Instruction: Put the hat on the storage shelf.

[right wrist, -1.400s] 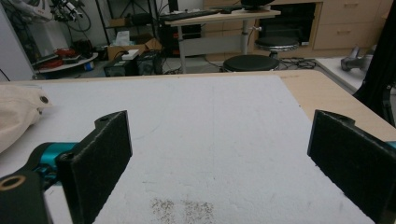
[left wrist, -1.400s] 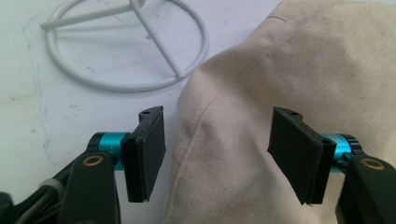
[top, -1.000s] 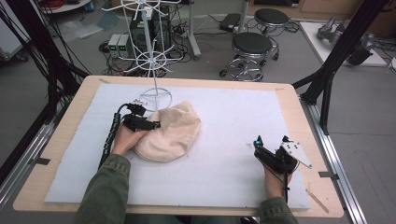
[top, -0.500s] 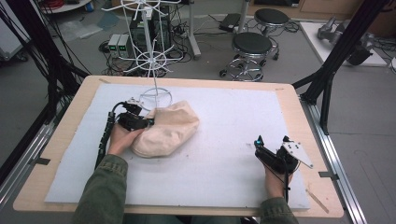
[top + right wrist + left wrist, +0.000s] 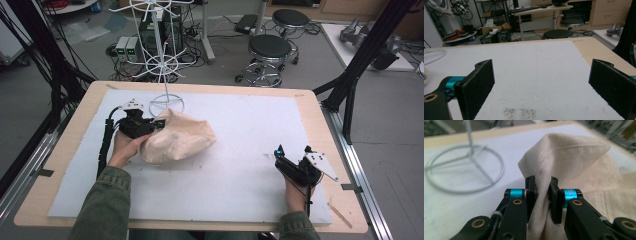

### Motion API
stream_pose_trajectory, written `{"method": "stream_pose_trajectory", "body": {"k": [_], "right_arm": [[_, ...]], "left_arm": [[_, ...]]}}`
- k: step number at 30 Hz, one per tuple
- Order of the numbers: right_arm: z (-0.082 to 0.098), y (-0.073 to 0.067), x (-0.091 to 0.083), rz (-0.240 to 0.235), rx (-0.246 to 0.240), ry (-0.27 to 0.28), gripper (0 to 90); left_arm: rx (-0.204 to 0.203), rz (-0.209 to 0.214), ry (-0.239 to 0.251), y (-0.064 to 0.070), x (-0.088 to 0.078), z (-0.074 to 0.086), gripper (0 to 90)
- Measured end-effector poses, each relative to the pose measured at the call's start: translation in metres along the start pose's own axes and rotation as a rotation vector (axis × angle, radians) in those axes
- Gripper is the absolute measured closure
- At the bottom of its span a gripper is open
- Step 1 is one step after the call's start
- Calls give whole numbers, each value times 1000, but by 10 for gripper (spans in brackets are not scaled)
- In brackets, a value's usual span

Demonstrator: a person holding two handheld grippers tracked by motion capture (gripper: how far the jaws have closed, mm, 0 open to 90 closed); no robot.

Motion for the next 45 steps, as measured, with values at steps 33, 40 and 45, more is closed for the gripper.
{"method": "stream_pose_trajectory", "body": {"k": [33, 40, 45], "right_arm": [[1, -6, 5, -7, 19, -6, 54], [2, -8, 4, -10, 17, -11, 54], [1, -9, 2, -3, 26, -2, 54]], "left_arm": [[28, 363, 469, 50, -129, -113, 786], [19, 369, 536, 49, -150, -141, 784], [-2, 375, 593, 45, -163, -160, 784]]}}
Point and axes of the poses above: each handheld gripper's, and its own axes: x roughly forward along the jaws, z roughly out of its underside, y roughly to its right, the point moved 2 cm from there along x, roughly forward along the jaws, and after that the axes turned 8 degrees about -x, right-handed, at the moved point
